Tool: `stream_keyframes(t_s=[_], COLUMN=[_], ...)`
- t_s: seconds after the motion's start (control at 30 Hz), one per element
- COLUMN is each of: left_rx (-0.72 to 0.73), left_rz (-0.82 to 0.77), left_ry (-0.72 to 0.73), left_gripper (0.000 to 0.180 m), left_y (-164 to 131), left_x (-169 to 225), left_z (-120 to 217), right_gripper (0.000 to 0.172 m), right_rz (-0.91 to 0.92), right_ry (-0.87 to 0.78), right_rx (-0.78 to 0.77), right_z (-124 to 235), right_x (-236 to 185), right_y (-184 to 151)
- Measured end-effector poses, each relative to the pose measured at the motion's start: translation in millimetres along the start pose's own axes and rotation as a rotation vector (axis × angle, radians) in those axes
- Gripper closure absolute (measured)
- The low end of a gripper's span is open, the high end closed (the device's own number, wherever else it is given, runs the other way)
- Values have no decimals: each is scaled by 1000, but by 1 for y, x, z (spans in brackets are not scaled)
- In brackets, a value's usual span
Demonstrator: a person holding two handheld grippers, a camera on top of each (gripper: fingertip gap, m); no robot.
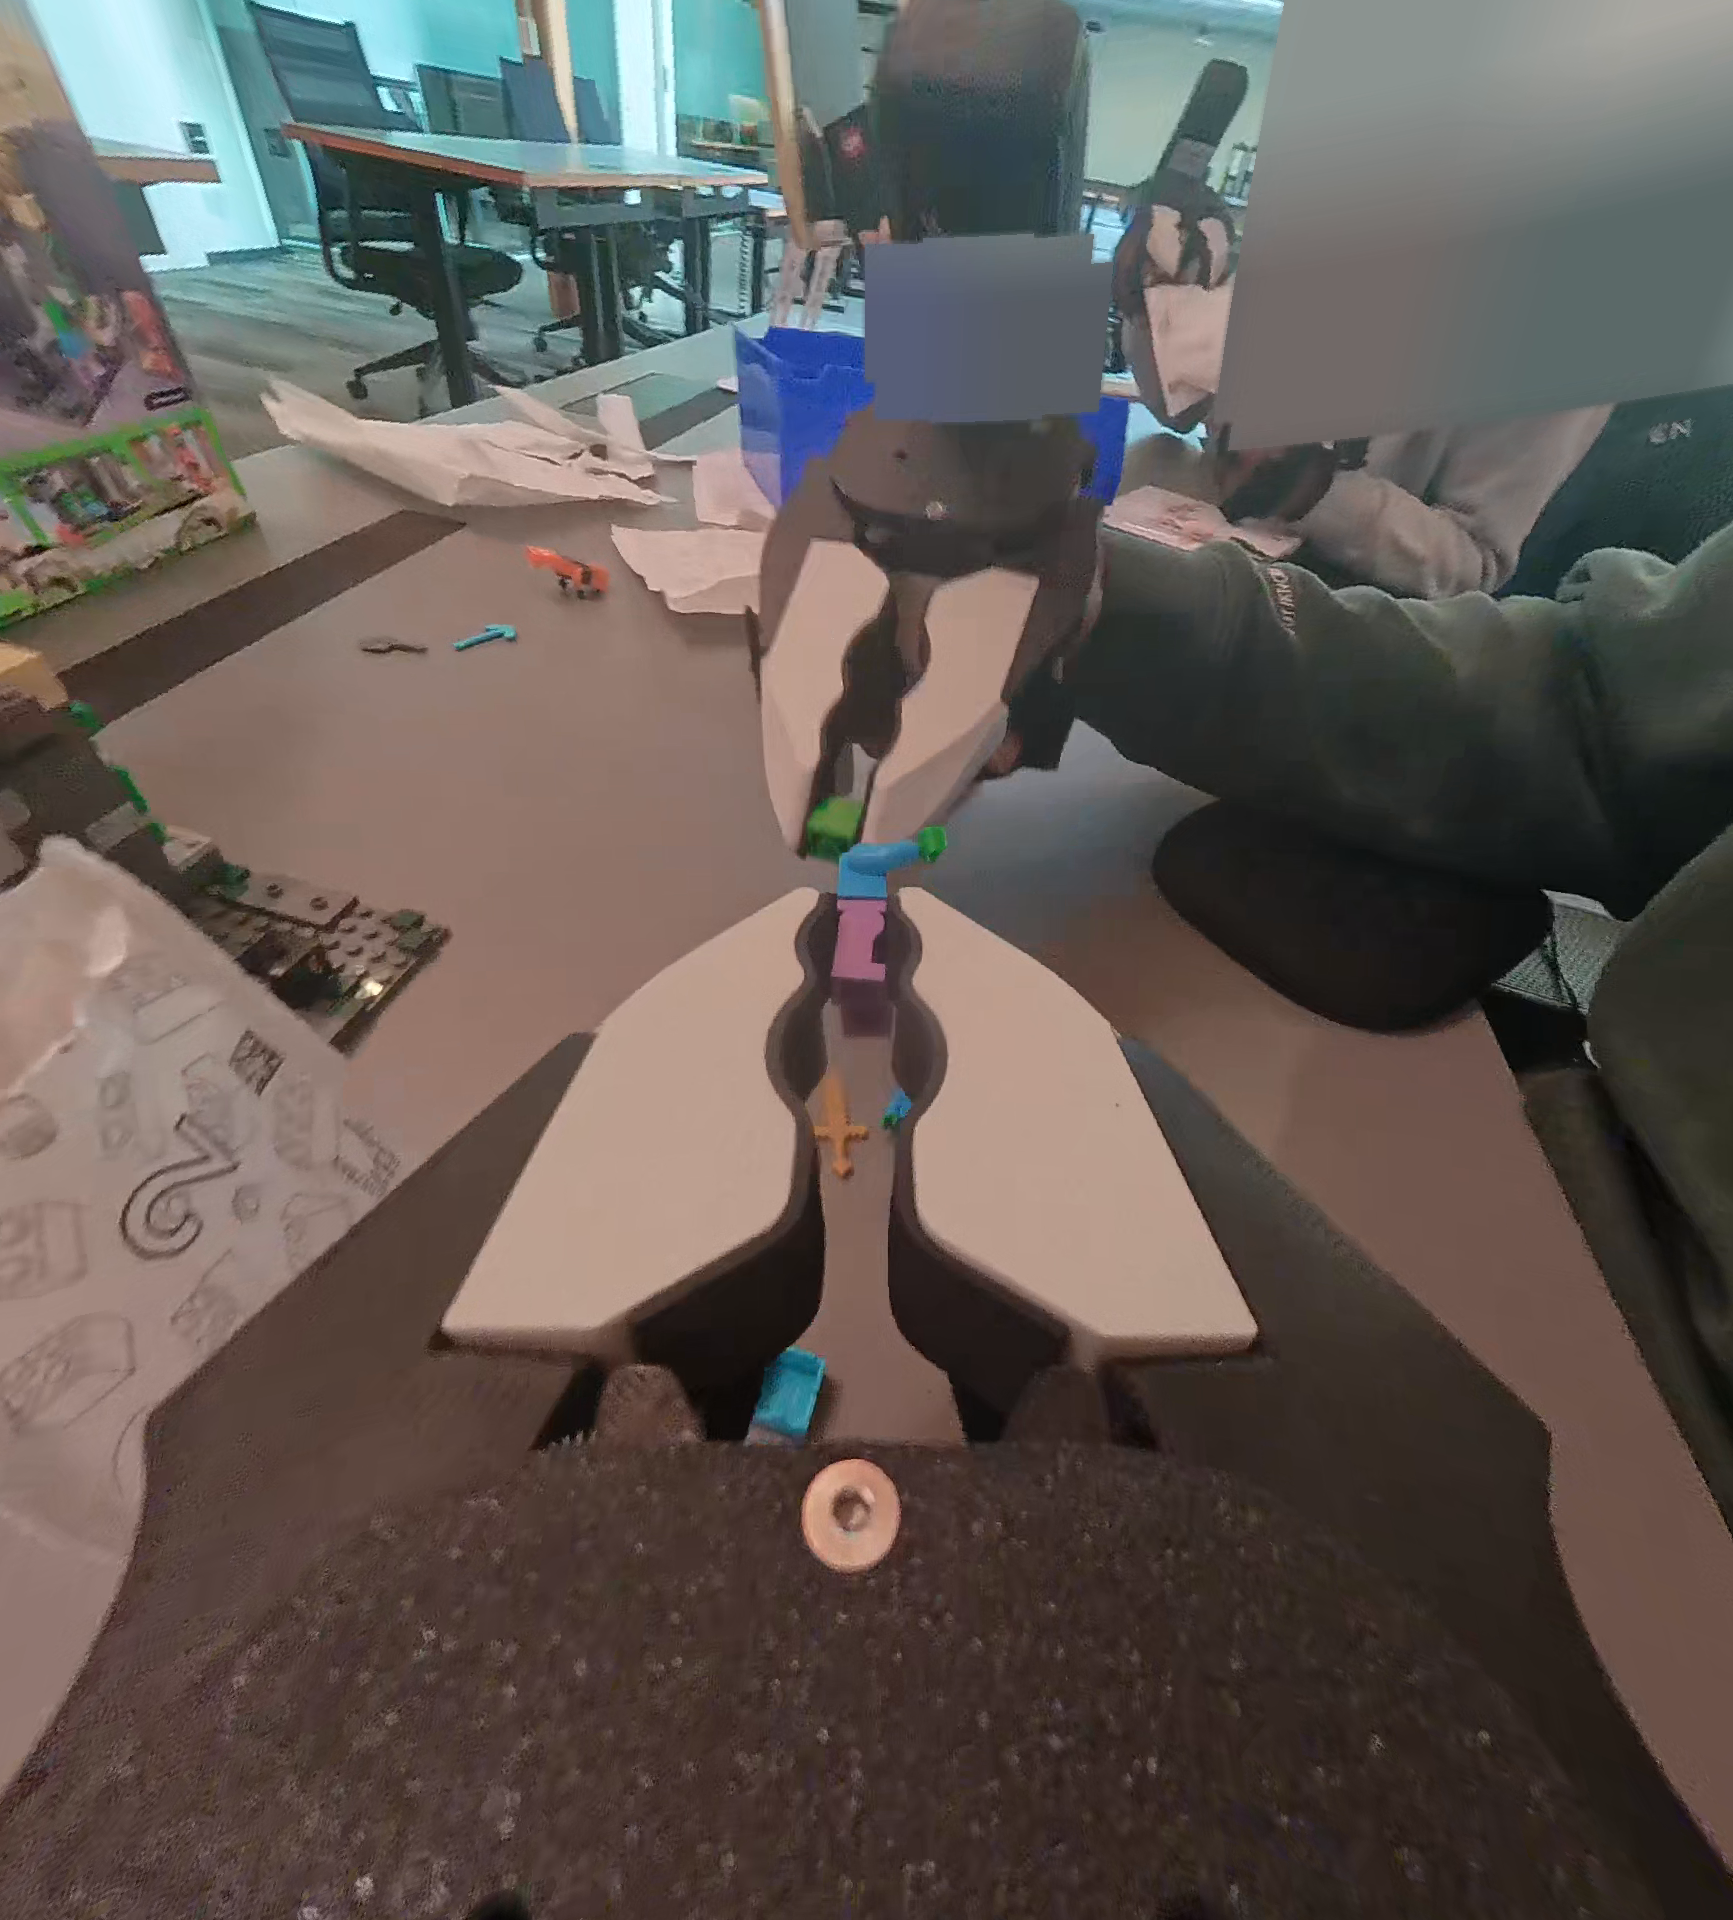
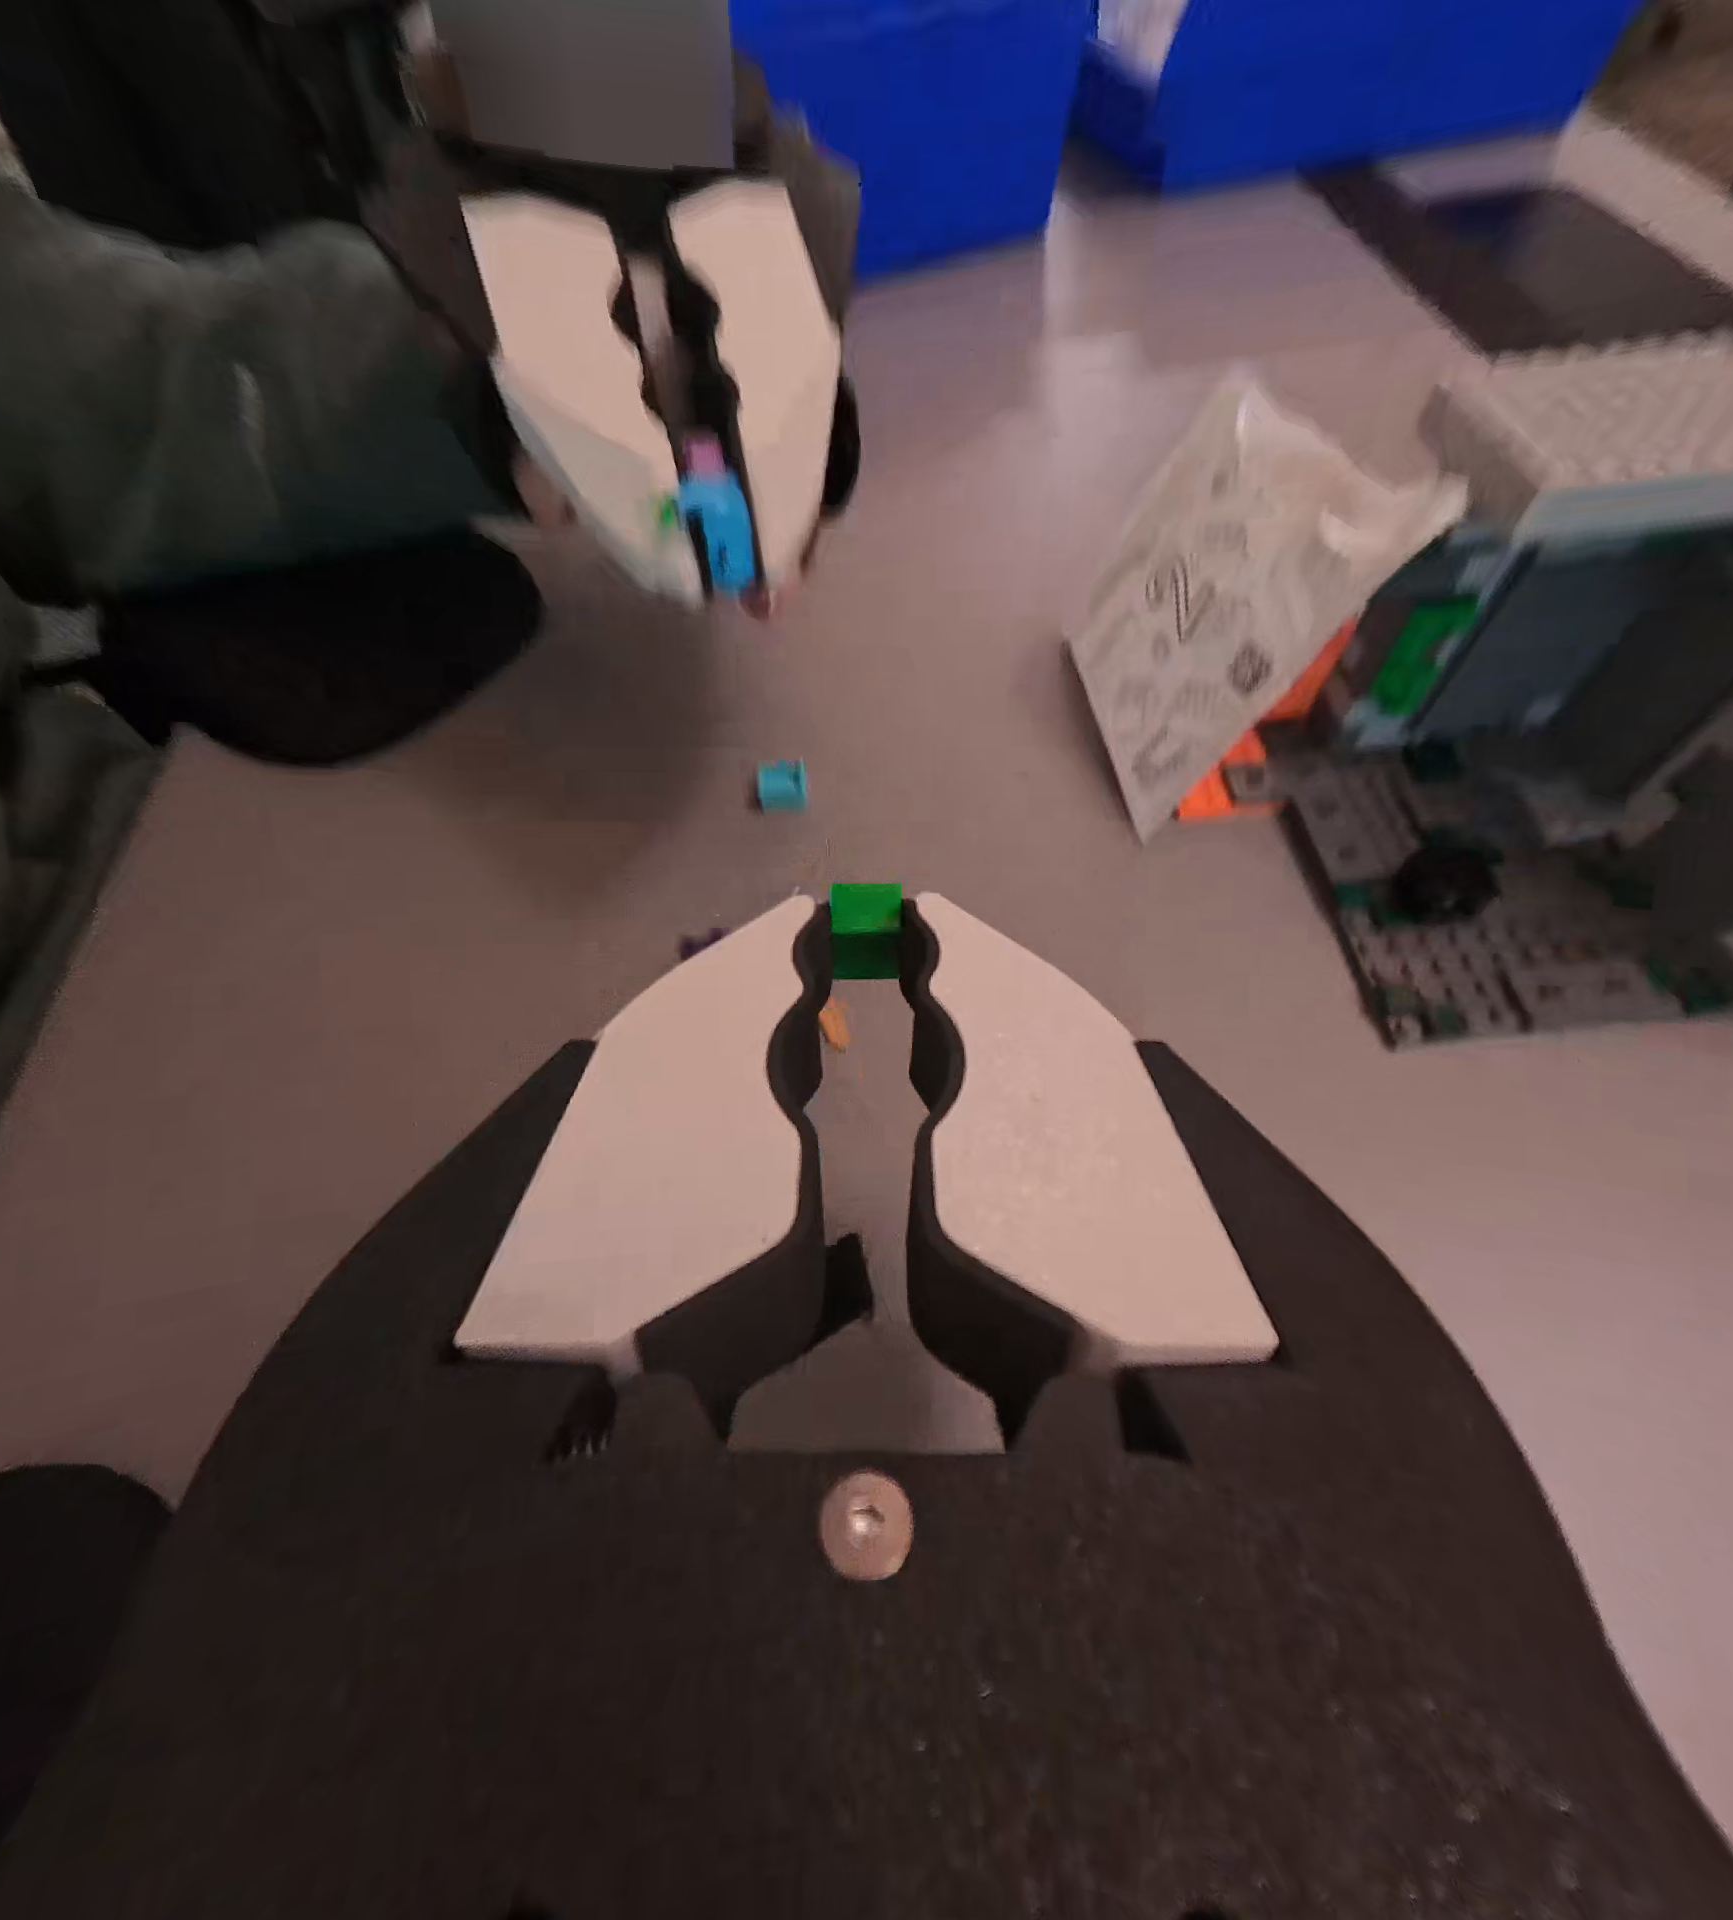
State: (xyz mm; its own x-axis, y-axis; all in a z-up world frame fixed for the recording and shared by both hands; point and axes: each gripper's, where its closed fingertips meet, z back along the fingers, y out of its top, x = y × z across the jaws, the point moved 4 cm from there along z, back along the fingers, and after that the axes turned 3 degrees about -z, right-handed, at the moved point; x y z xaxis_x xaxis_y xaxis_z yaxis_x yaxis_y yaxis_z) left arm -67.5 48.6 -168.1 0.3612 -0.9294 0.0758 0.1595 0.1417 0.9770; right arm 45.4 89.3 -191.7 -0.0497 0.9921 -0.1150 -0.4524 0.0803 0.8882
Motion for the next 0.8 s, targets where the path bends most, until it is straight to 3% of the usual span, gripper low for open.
stream_keyframes(t_s=[0.17,0.37,0.43,0.63,0.73,0.8], left_rx=[-71,-84,-92,-121,-101,-96], left_rz=[13,33,27,-25,-41,-47], left_ry=[64,77,73,20,-26,-40], left_gripper=[172,172,172,173,173,173], left_y=[-19,-24,-25,-29,-26,-26], left_x=[-8,-7,-4,11,20,23], left_z=[0,-3,-5,-15,-19,-19], right_gripper=[158,142,138,142,146,158], right_rz=[28,35,31,41,57,70], right_ry=[-32,-23,-31,30,67,109], right_rx=[-190,-250,-226,56,70,74], right_z=[-26,-35,-33,-24,-26,-28], right_x=[0,-5,-6,-25,-34,-40], right_y=[-31,-39,-35,7,11,10])
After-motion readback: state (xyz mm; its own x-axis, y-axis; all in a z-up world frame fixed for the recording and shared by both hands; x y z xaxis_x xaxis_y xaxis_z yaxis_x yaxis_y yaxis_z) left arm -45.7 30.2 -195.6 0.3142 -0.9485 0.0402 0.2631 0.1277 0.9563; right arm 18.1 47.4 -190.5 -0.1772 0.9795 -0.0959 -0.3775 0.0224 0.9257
